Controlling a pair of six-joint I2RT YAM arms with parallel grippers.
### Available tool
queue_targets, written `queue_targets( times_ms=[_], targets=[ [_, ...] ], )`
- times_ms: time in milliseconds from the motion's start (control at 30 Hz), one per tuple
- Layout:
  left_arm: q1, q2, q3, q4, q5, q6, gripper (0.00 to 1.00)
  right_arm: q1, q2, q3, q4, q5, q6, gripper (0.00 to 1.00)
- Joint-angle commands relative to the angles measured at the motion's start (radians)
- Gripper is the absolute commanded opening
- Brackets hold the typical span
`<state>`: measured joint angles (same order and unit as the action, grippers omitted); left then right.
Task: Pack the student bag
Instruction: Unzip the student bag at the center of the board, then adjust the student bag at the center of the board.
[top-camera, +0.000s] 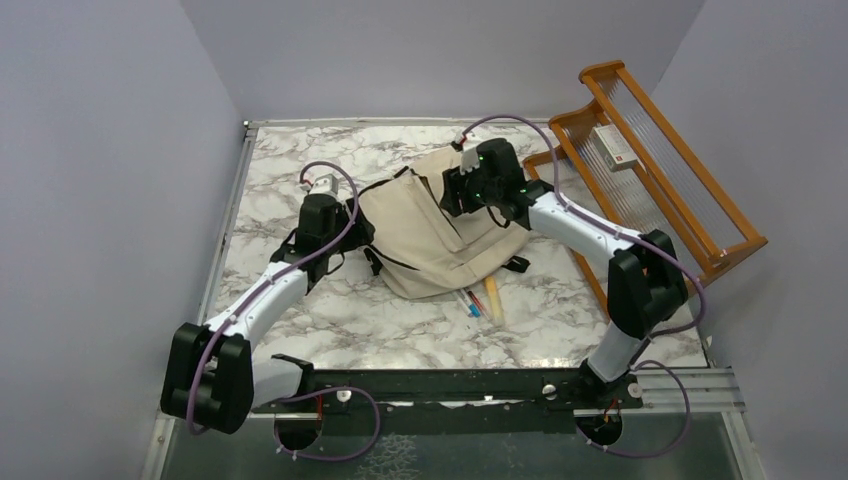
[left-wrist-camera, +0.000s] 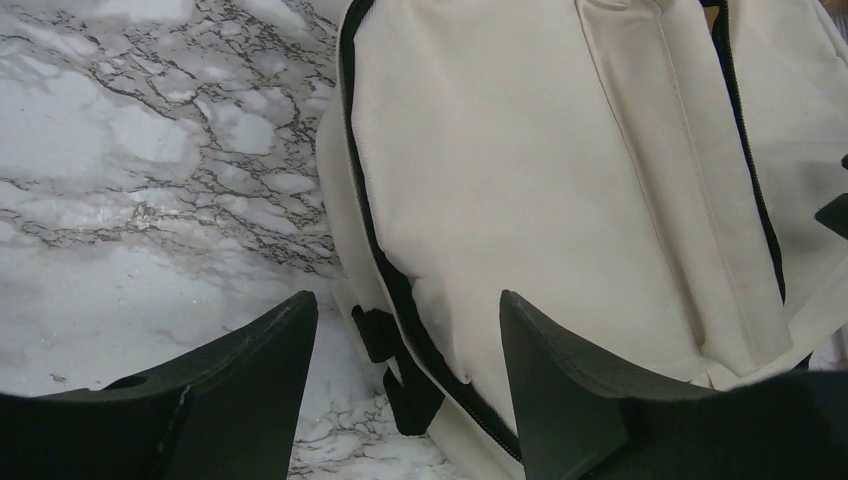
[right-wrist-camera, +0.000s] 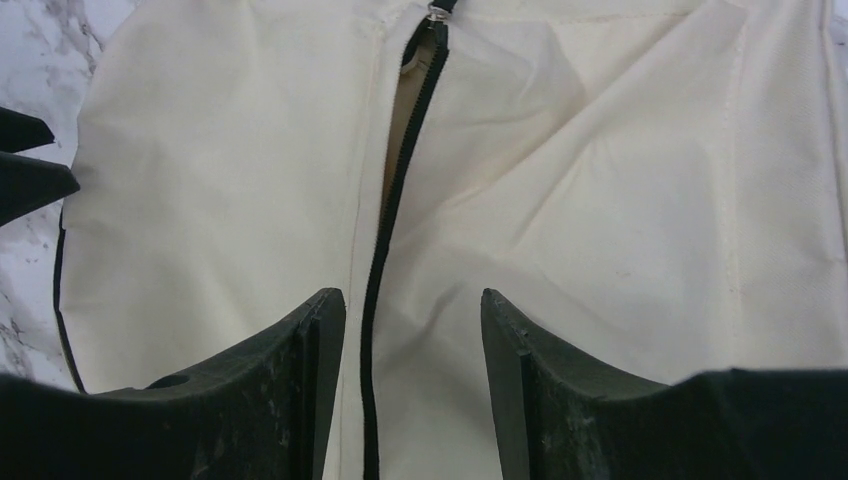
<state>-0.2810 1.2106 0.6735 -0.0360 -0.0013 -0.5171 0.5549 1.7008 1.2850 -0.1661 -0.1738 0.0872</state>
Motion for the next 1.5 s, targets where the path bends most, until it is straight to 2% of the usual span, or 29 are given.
queue_targets(
  times_ms=[0,300,600,667,733,867,900,967,1067,1200,1300,1467],
  targets=[
    [-0.001,-0.041,-0.022,0.0,0.0,-0.036,0.68,0.038,0.065,0.074,-0.061,0.062,-0.052,0.57],
    [-0.001,0.016,-0.069,0.031,0.051,-0.037,0.69,0.077,0.159,0.125,-0.099,0.233,-0.113,0.57],
    [-0.001,0.058,-0.095,0.092,0.059,-0.054,0.68,0.086,0.174,0.122,-0.106,0.31,-0.14,0.57],
    [-0.001,0.068,-0.094,0.095,0.06,-0.054,0.67,0.086,0.17,0.124,-0.105,0.337,-0.142,0.58],
    [-0.002,0.077,-0.091,0.1,0.063,-0.057,0.61,0.086,0.16,0.124,-0.105,0.362,-0.139,0.57],
    [-0.001,0.096,-0.085,0.107,0.063,-0.053,0.45,0.086,0.135,0.113,-0.074,0.34,-0.153,0.45],
    [-0.001,0.099,-0.082,0.108,0.061,-0.05,0.41,0.086,0.134,0.115,-0.073,0.327,-0.154,0.38],
    [-0.001,0.101,-0.078,0.105,0.056,-0.048,0.36,0.086,0.135,0.126,-0.08,0.318,-0.153,0.26],
    [-0.002,0.096,-0.07,0.099,0.046,-0.046,0.31,0.086,0.135,0.133,-0.085,0.321,-0.145,0.14],
    [-0.001,0.089,-0.065,0.09,0.021,-0.045,0.22,0.086,0.11,0.135,-0.079,0.282,-0.132,0.06],
    [-0.001,0.099,-0.047,0.076,0.012,-0.041,0.13,0.086,0.085,0.14,-0.068,0.255,-0.113,0.03],
    [-0.001,0.123,0.004,0.038,-0.035,-0.022,0.06,0.086,0.048,0.164,-0.061,0.219,-0.099,0.01]
  ],
)
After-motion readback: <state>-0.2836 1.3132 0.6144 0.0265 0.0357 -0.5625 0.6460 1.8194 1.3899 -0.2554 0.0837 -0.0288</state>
